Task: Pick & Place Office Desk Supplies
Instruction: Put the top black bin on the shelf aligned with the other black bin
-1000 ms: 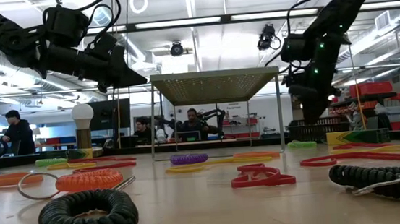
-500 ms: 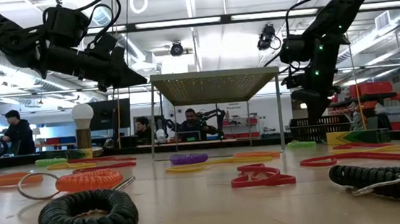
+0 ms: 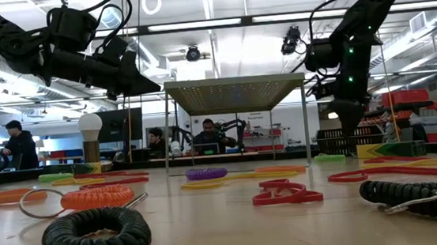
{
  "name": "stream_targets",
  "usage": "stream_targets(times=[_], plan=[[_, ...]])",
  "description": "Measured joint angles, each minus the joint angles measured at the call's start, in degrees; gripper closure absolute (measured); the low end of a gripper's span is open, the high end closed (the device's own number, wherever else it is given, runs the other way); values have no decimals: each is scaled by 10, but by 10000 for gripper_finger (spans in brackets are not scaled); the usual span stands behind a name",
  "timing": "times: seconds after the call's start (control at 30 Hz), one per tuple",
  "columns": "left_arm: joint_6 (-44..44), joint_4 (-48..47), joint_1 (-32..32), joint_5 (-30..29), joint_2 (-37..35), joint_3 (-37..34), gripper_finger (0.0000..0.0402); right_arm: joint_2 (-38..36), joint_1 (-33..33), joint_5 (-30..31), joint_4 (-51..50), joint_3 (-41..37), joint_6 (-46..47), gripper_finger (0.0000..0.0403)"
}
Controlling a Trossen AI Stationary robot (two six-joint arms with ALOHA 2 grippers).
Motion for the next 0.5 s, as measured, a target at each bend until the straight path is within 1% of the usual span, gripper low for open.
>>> stream_targets(times=[0.17, 0.5], plan=[[0, 0, 0, 0, 0, 0, 381, 0, -2, 31, 6, -7, -4, 300], [0, 0, 0, 0, 0, 0, 381, 0, -5, 30, 8, -7, -14, 395]])
